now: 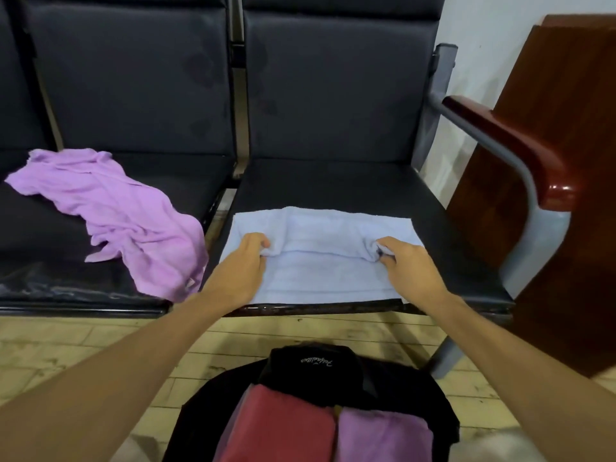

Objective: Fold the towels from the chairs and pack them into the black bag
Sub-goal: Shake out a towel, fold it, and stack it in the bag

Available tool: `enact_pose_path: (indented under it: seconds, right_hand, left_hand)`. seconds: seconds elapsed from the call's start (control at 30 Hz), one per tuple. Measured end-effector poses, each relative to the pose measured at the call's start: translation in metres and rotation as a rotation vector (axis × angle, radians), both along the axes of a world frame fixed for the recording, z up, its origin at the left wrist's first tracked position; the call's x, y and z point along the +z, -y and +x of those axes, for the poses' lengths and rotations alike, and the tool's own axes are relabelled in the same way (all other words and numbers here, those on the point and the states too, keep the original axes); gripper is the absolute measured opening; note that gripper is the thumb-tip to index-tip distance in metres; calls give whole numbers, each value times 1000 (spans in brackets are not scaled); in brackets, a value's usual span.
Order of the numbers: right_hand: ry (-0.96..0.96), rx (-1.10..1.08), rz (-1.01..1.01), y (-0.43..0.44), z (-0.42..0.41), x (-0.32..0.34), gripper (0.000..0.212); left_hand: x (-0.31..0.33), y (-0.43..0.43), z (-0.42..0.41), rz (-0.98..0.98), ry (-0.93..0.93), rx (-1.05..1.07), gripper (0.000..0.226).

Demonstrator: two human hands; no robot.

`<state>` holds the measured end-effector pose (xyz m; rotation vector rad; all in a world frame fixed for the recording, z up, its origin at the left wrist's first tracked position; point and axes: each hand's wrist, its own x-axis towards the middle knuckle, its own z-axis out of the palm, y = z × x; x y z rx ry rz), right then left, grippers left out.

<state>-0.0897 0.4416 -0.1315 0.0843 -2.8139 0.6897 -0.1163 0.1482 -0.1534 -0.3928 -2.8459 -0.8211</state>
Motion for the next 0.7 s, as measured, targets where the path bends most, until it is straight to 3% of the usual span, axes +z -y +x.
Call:
enact_pose_path:
  seconds: [0.23,0.37,0.57,0.7]
  right_hand:
    - [-19,3,-61,-5,-19,-3,19]
    - [-130,-72,-16,-9,-15,3,20]
    - [-303,-345,-291,-30,-2,21,20]
    - [-301,-300,-254,-35,12,26,20]
  left_hand:
    - [5,-1,-15,53,-25,-15,17]
    - [24,0,-14,279,-13,140,7]
    - [42,14,4,359,-33,118,7]
    - [49,26,18,352,-29,84,9]
